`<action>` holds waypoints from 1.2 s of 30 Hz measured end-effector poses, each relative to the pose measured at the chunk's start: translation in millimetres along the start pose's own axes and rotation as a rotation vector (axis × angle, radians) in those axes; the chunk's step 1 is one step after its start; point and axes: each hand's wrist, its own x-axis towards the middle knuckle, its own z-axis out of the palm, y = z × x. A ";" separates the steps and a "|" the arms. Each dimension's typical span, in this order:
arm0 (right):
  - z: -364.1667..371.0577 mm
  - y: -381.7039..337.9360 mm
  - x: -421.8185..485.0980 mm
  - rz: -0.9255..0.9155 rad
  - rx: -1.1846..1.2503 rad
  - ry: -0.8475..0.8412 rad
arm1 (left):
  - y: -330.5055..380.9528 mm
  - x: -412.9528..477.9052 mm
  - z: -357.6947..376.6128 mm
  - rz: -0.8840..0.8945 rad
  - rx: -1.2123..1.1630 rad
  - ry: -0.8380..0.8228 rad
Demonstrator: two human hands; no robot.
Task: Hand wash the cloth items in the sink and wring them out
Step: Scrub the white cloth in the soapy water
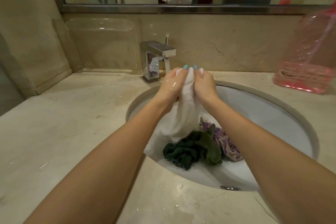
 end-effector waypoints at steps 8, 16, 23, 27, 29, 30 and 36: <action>-11.4 11.2 -1.8 0.193 0.147 -0.478 | -21.7 10.6 -30.0 -0.053 0.008 0.093; -26.8 -11.1 18.5 0.167 0.747 -0.126 | -26.1 0.2 -31.5 -0.372 0.560 -0.516; -38.4 23.8 24.8 0.360 0.719 0.233 | -25.1 9.8 -46.2 -0.245 0.149 -0.262; -31.9 34.5 21.9 0.579 0.609 0.104 | -21.8 14.5 -38.0 0.052 -0.024 0.041; -19.4 28.1 11.5 0.604 0.586 -0.154 | -16.4 14.9 -32.9 0.086 -0.159 0.084; -13.5 24.8 4.2 0.604 0.542 -0.263 | -15.2 14.8 -31.1 0.077 -0.252 0.086; -5.3 21.7 -15.9 0.742 0.660 -0.470 | -22.2 10.4 -28.9 0.020 -0.201 0.089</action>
